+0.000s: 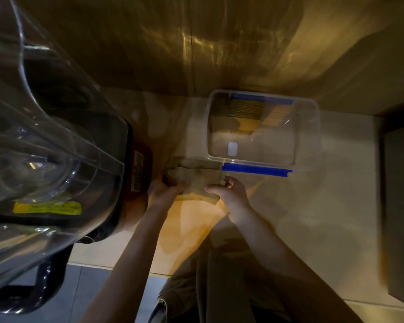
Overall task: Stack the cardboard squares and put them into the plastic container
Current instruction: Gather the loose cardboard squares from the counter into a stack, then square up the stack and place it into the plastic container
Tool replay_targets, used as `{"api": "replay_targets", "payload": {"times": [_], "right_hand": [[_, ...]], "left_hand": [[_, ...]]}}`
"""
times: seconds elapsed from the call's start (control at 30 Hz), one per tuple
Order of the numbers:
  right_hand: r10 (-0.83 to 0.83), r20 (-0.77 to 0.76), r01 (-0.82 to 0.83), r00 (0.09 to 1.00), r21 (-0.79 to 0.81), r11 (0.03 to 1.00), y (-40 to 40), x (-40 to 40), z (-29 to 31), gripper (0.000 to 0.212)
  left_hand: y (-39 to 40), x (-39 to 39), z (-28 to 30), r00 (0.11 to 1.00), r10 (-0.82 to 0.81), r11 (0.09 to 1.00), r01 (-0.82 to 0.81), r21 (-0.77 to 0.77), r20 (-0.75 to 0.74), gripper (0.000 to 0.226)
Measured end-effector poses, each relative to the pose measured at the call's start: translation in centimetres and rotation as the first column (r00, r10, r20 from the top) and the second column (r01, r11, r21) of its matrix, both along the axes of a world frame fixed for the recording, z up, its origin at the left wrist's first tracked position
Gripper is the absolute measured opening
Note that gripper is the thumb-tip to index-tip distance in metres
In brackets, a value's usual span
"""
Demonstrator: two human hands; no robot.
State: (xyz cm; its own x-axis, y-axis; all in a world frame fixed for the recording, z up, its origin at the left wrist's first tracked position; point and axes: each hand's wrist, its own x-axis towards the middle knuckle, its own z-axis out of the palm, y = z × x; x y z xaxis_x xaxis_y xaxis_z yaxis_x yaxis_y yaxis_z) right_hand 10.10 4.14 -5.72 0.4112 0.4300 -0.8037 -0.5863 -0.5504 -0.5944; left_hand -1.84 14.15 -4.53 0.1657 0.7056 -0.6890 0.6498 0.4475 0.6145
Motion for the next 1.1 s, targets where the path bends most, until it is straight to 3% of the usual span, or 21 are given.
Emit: {"api": "replay_targets", "payload": {"times": [0.17, 0.33, 0.43, 0.57, 0.73, 0.93, 1.1], "right_hand": [[0.071, -0.098, -0.072, 0.993, -0.001, 0.997, -1.1, 0.2, 0.6, 0.039], [0.073, -0.034, -0.071, 0.997, 0.058, 0.996, -3.4, -0.1, 1.1, 0.048], [0.136, 0.053, -0.141, 0.989, 0.096, 0.985, -5.4, 0.3, 2.0, 0.047], [0.126, 0.235, -0.160, 0.964, 0.133, 0.978, -8.1, 1.2, 2.6, 0.048], [0.102, 0.390, -0.158, 0.915, 0.115, 0.981, -11.3, 2.0, 2.6, 0.059], [0.117, 0.620, -0.217, 0.775, 0.088, 0.972, -14.8, 2.5, 2.2, 0.059], [0.121, 0.644, -0.210, 0.755, 0.063, 0.976, -16.0, 2.3, 0.4, 0.060]], "left_hand": [[-1.1, -0.7, 0.6, 0.991, 0.041, 0.999, -0.037, -0.037, 0.124, 0.055], [-2.7, -1.1, 0.6, 0.979, -0.044, 0.999, 0.046, -0.006, 0.198, 0.035], [-4.4, -0.7, 0.6, 0.971, -0.132, 0.990, 0.120, 0.072, 0.201, 0.057], [-6.5, 0.4, 0.9, 0.945, -0.193, 0.980, 0.173, 0.097, 0.262, 0.050], [-8.7, 1.3, 1.1, 0.898, -0.375, 0.919, 0.328, 0.217, 0.231, 0.060], [-11.4, 2.1, 0.1, 0.841, -0.503, 0.813, 0.381, 0.440, 0.201, 0.064], [-12.6, 2.2, -1.4, 0.818, -0.529, 0.799, 0.391, 0.457, 0.226, 0.078]]}}
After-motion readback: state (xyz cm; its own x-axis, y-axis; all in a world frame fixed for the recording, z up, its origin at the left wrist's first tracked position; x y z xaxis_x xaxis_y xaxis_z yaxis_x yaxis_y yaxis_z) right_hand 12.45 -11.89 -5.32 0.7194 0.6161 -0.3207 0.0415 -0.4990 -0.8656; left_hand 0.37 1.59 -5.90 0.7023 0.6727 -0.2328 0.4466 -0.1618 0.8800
